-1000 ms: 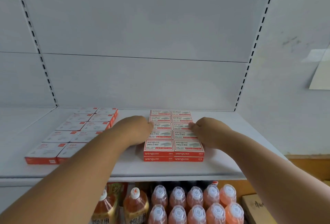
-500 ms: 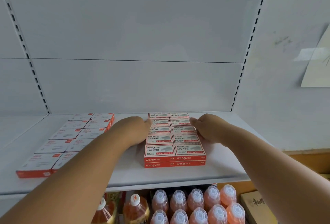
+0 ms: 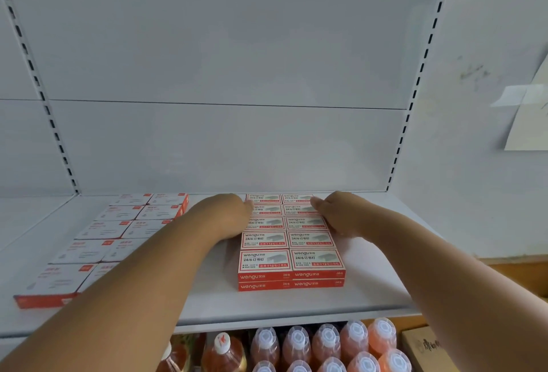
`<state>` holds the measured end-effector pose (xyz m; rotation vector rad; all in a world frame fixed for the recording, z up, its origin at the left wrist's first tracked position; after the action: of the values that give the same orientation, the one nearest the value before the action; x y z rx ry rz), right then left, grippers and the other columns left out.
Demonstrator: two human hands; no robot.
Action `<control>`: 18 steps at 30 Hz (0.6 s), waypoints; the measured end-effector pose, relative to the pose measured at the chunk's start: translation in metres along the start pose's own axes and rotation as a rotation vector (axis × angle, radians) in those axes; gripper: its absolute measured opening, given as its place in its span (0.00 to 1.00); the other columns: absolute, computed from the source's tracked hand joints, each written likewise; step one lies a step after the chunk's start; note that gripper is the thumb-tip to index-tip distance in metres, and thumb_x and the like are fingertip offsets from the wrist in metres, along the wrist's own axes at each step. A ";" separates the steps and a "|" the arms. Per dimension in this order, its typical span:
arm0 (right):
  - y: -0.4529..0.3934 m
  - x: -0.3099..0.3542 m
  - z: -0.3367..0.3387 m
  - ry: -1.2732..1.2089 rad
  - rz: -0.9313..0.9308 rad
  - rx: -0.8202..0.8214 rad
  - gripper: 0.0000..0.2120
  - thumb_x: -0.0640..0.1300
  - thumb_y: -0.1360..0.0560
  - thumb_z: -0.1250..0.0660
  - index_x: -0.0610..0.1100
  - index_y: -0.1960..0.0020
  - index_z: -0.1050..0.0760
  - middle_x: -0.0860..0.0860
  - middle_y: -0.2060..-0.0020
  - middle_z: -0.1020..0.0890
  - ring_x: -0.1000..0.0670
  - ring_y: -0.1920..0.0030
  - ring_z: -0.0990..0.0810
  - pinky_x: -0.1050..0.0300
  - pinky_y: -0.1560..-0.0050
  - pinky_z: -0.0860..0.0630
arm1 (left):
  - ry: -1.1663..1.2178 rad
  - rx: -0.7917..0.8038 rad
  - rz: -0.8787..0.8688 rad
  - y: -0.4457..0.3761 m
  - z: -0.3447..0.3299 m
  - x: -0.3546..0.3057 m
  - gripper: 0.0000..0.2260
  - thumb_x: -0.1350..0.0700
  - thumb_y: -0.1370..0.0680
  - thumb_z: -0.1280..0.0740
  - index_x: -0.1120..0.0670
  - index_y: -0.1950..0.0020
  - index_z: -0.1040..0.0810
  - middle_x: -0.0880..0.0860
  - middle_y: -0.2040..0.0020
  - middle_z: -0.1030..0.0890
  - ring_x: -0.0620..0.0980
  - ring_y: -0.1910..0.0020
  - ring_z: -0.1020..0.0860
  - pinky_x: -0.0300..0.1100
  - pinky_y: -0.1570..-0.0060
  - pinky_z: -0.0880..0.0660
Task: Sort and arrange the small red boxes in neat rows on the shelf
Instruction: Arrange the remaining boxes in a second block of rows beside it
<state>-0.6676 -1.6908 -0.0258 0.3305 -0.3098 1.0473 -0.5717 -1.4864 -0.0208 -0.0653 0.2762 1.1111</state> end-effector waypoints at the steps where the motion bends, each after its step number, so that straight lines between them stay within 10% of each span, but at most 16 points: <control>1: -0.003 0.002 0.003 0.002 0.001 -0.009 0.28 0.62 0.19 0.51 0.41 0.51 0.22 0.44 0.55 0.17 0.42 0.52 0.18 0.50 0.46 0.22 | -0.008 -0.018 0.015 -0.001 0.004 0.000 0.24 0.44 0.16 0.52 0.56 0.37 0.22 0.56 0.40 0.20 0.54 0.43 0.23 0.44 0.45 0.30; 18: -0.032 0.013 0.004 0.175 0.036 -0.026 0.21 0.56 0.18 0.49 0.42 0.54 0.27 0.46 0.59 0.23 0.44 0.56 0.25 0.52 0.53 0.27 | -0.048 -0.005 0.012 -0.027 0.005 -0.008 0.21 0.49 0.16 0.50 0.58 0.41 0.22 0.55 0.48 0.21 0.53 0.50 0.24 0.44 0.48 0.28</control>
<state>-0.6333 -1.6966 -0.0210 0.2086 -0.1726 1.0986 -0.5502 -1.5047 -0.0158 -0.0416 0.2314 1.1235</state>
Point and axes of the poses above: each hand's wrist, its own y-axis away from the middle knuckle, its own z-axis out of the back of the hand, x = y × z, the point moved 5 cm from there along -y, towards the middle knuckle
